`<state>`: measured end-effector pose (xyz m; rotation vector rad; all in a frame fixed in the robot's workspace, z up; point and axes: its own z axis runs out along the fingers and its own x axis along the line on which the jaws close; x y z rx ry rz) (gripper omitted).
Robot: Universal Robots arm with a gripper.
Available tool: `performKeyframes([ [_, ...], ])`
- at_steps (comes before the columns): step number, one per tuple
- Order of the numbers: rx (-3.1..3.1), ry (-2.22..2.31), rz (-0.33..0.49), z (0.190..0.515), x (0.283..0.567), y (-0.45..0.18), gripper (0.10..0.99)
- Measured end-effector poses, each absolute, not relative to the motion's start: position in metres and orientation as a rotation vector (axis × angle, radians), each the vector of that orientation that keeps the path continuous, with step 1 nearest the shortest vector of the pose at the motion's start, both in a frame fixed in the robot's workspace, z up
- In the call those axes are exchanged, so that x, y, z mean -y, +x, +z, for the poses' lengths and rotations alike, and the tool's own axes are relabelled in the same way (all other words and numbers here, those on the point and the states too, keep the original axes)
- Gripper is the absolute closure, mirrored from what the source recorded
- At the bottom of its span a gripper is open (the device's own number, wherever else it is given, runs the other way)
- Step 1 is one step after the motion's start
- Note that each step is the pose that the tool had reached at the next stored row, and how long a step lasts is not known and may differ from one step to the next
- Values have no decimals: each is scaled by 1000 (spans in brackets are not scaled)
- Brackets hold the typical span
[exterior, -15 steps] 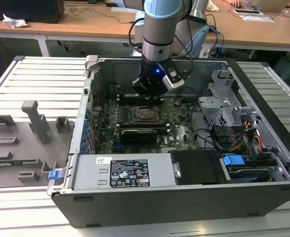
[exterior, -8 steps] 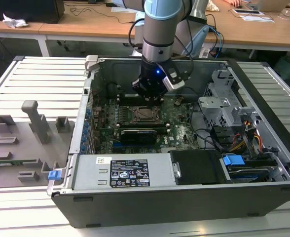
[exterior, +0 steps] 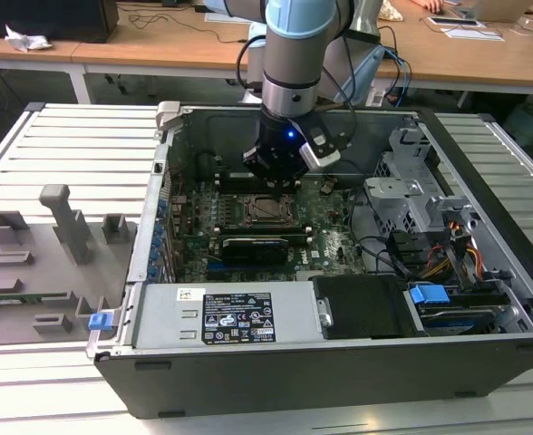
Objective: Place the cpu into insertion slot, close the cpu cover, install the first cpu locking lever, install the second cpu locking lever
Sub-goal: 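Install the second cpu locking lever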
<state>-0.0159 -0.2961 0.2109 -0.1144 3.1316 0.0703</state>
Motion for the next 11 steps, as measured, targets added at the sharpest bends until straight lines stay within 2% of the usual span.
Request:
performKeyframes([
  [11, -3132, -114, 70, 211, 303, -16, 980],
])
